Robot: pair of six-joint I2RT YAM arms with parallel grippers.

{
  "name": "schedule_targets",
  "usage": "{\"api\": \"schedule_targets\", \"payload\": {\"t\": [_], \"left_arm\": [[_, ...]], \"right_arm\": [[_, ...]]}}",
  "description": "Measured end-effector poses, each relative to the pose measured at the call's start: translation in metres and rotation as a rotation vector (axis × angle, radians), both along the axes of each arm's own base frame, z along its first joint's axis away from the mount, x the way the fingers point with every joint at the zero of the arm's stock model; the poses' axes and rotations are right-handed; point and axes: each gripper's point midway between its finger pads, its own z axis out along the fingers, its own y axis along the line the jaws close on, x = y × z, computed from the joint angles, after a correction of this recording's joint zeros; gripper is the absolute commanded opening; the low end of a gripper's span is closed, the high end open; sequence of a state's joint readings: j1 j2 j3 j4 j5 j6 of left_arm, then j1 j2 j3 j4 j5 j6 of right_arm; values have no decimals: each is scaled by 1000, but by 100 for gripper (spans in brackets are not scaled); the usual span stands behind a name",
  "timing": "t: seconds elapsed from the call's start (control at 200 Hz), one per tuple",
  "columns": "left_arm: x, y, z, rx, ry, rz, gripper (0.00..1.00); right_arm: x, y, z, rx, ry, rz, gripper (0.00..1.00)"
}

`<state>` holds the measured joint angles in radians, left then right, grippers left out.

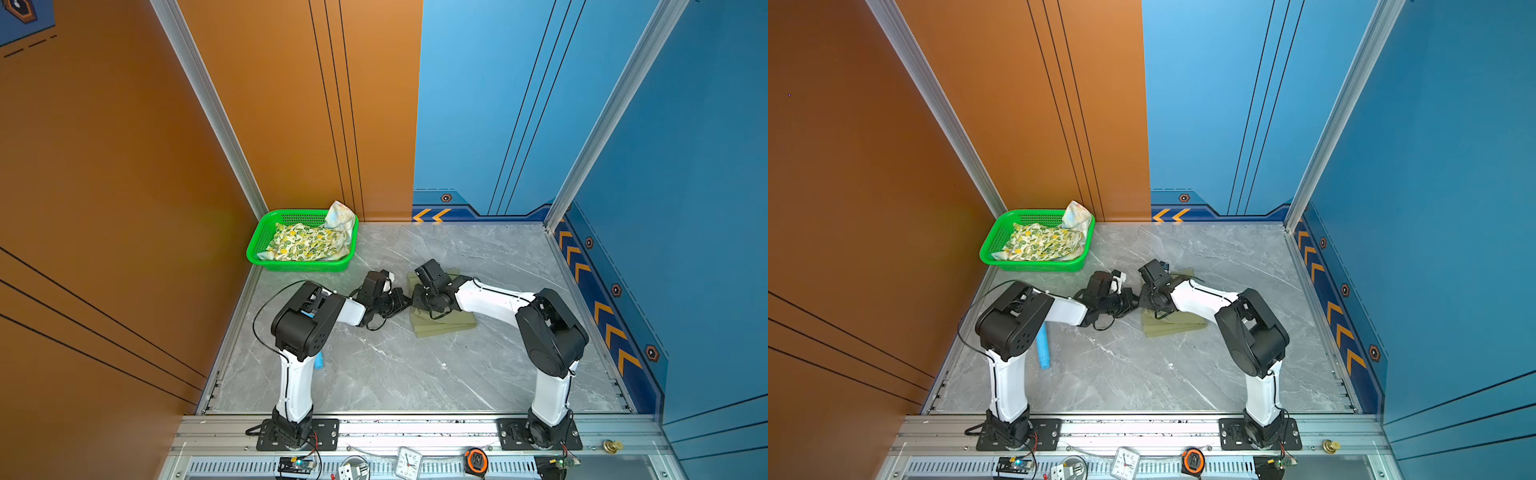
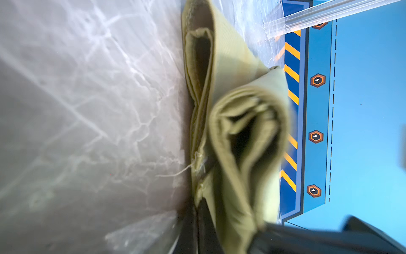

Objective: Fold and stack skirts
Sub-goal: Smooth out the skirt at the center of the table.

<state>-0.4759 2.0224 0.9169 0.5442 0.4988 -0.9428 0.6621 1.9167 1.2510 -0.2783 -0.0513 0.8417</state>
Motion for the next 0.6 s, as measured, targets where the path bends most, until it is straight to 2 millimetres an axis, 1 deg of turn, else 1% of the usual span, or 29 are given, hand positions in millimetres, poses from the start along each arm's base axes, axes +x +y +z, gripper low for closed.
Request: {"api": "schedule_targets", "payload": {"t": [0.04, 0.115, 0.225, 0.305, 0.401, 0.446, 0.501, 0.601], "left_arm": [[0, 0, 0, 0, 0, 0, 0], [0, 1, 0, 0, 1, 1, 0], [-1, 2, 1, 1, 3, 4, 0], [-1, 3, 1, 5, 7, 5, 0], [-2, 6, 1, 16, 15, 10, 1], [-3, 8, 2, 29, 19, 11, 7], [-5, 12, 1, 51, 28, 14, 21], [-2, 22, 11, 92, 18, 26, 45]], "right_arm": [[0, -1, -6, 4, 14, -8, 13], [-2, 0, -12, 19, 28, -11, 24], [-1, 4, -11, 48, 30, -16, 41], [0, 8, -9, 70, 28, -20, 47], [2, 9, -6, 84, 21, -19, 51], [2, 6, -4, 87, 19, -23, 53], [3, 1, -1, 89, 13, -29, 56], [9, -13, 14, 100, -18, -51, 59]]}}
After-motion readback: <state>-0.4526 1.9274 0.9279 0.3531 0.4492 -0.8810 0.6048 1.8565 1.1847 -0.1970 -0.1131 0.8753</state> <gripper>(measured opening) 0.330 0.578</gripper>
